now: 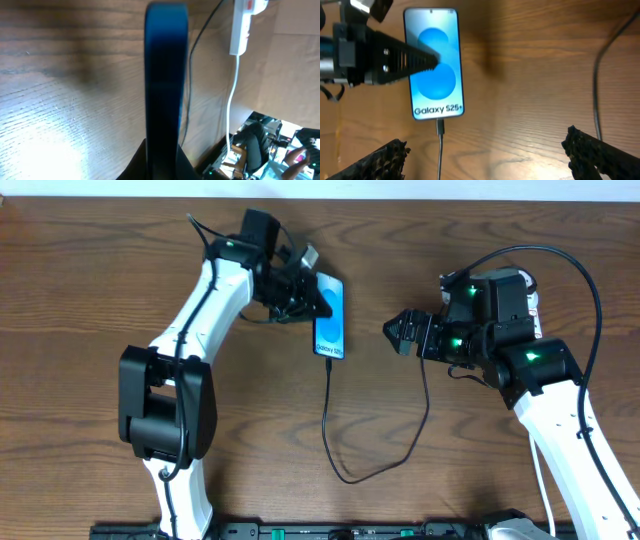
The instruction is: Plug charger to phone and switch on socket
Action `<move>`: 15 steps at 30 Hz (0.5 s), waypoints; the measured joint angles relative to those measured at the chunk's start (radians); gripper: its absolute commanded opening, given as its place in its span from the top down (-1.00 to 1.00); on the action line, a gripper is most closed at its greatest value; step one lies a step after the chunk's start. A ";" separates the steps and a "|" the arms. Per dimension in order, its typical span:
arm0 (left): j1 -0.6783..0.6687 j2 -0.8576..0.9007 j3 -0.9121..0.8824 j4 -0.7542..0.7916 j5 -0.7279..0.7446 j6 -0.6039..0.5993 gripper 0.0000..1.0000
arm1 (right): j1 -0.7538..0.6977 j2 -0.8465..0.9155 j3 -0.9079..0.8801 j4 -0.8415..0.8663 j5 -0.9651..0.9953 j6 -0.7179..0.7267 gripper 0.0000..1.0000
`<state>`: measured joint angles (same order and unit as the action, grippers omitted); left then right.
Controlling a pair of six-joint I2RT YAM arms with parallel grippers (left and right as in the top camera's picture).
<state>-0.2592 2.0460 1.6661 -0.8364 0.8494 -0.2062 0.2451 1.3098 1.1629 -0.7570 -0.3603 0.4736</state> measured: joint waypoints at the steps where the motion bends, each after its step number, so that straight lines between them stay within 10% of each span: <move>1: -0.005 0.000 -0.011 0.010 -0.001 0.000 0.86 | 0.000 0.000 0.000 -0.009 0.008 -0.001 -0.99; 15: -0.066 0.142 -0.030 0.134 -0.044 -0.011 0.85 | 0.000 0.000 0.000 -0.053 0.061 -0.005 -0.99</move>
<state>-0.3252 2.1876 1.6363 -0.7025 0.8051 -0.2169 0.2451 1.3098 1.1629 -0.8101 -0.2993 0.4686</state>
